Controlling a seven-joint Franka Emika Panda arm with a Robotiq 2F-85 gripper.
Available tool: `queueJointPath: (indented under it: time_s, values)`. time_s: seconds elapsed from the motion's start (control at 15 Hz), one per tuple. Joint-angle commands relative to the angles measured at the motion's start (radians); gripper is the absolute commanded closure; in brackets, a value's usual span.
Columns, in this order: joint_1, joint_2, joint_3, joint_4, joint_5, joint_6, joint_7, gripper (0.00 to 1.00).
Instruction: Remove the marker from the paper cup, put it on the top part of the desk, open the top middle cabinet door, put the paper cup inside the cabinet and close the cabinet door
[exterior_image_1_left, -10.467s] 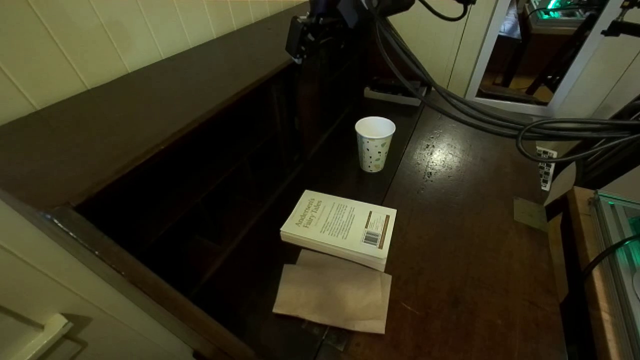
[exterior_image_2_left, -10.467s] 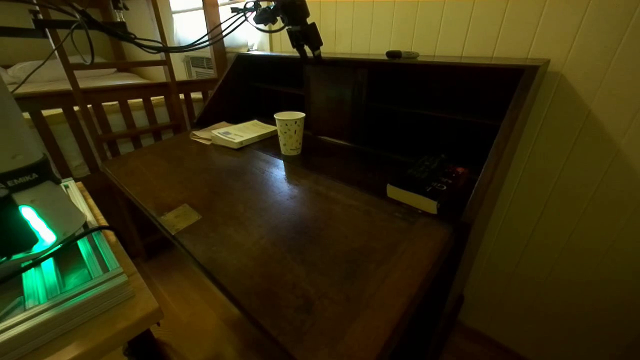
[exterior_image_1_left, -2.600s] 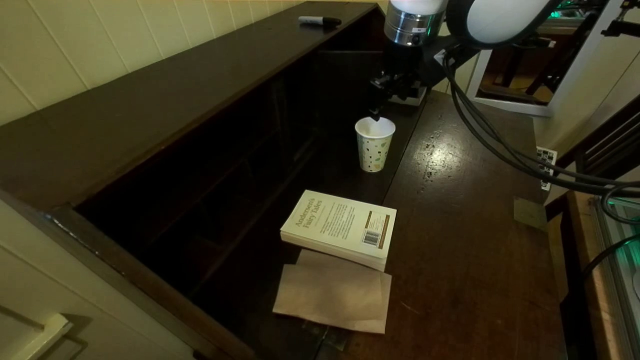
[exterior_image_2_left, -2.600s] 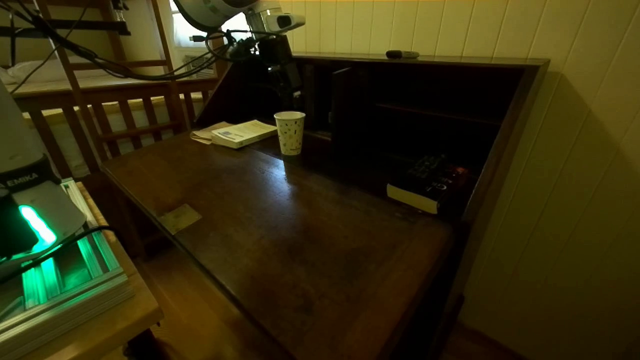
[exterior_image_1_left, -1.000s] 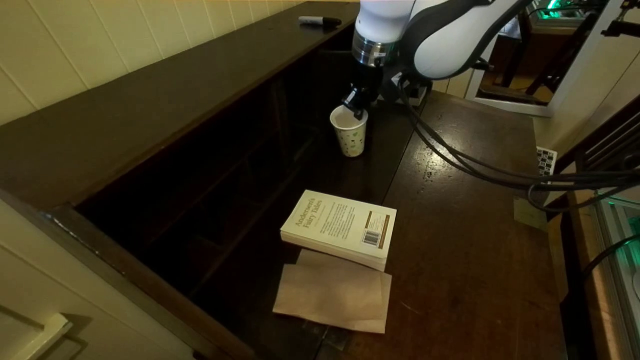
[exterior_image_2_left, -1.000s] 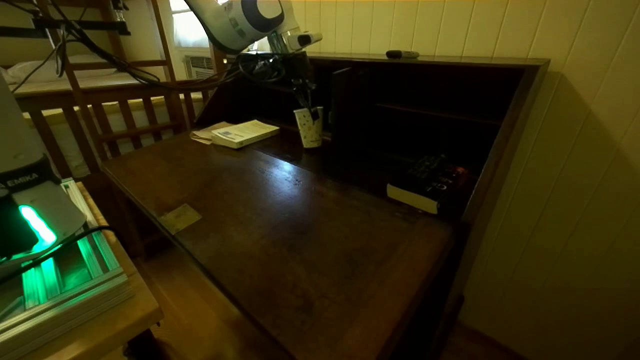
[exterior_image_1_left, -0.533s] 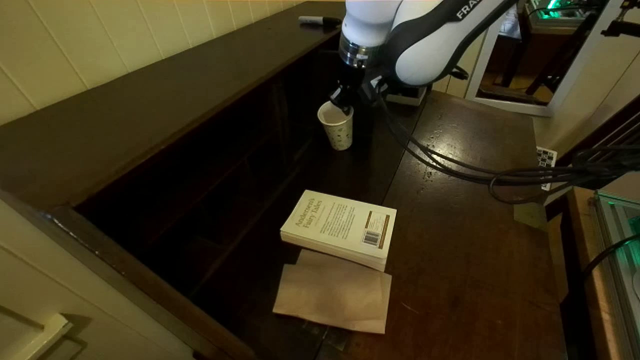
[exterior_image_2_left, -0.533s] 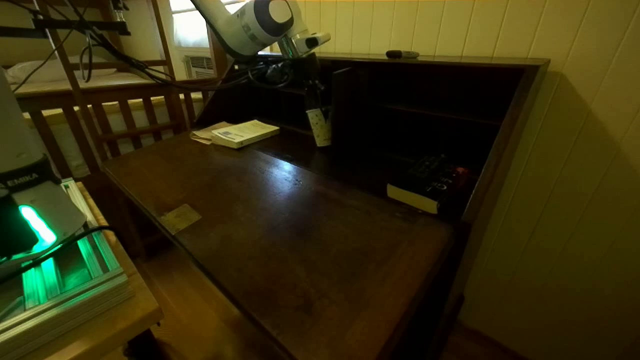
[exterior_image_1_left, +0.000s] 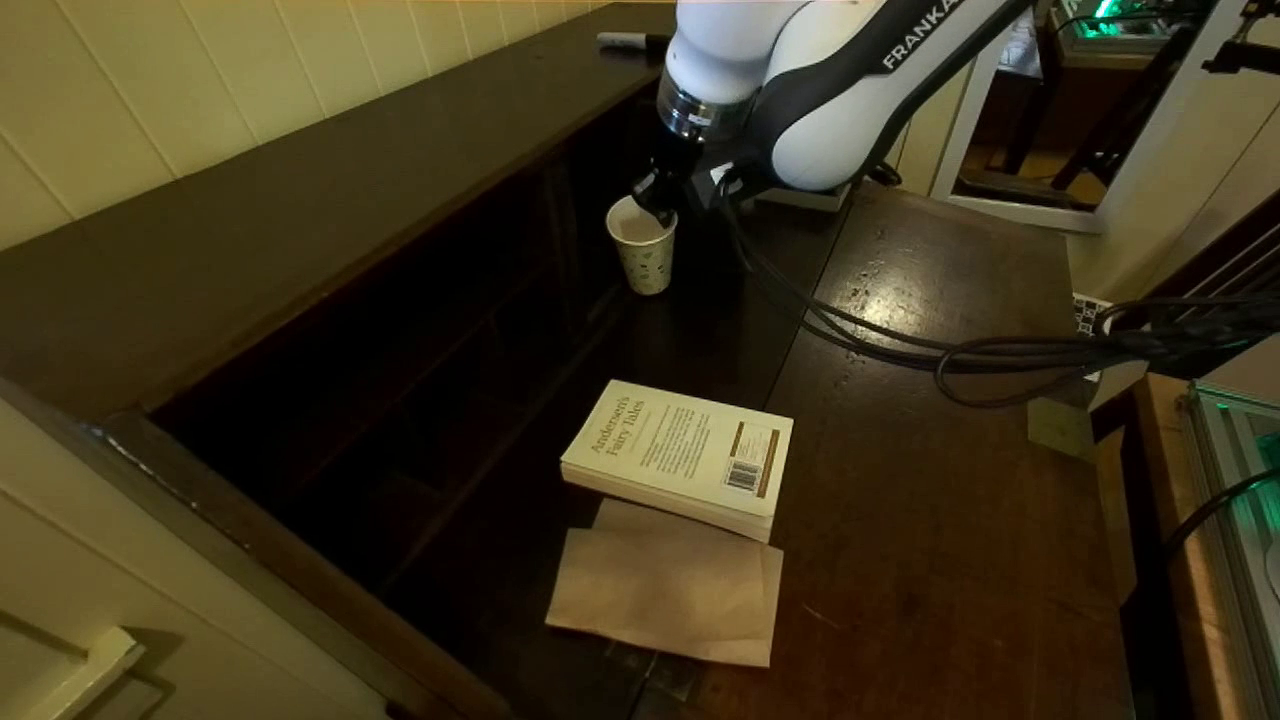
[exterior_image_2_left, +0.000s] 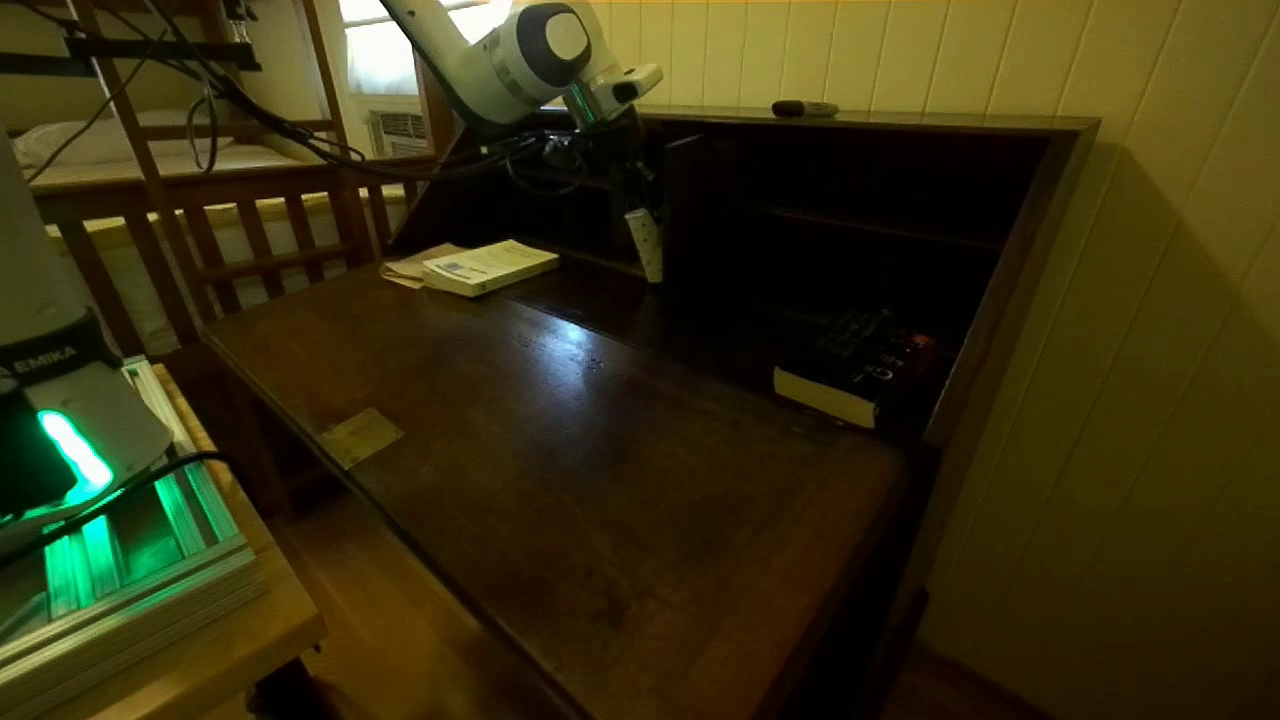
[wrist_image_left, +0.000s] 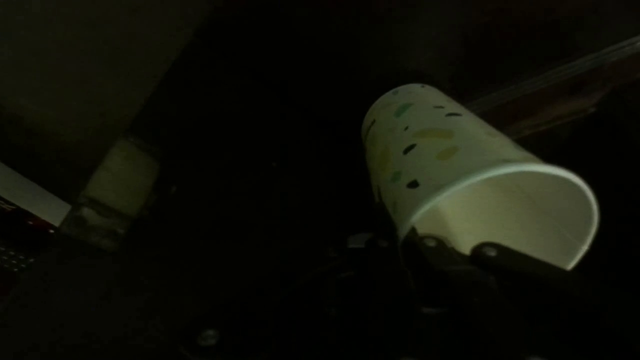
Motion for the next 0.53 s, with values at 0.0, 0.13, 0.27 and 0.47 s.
queueJointPath:
  time_s: [0.0,0.13,0.27,0.47]
  values:
    - [0.041,0.039,-0.041,0.033,0.039,0.054,0.051,0.99]
    - [0.031,0.046,-0.029,0.041,0.035,0.073,0.094,0.99]
    - [0.023,0.056,-0.017,0.053,0.050,0.077,0.117,0.99]
    - [0.020,0.075,-0.011,0.075,0.058,0.084,0.150,0.99]
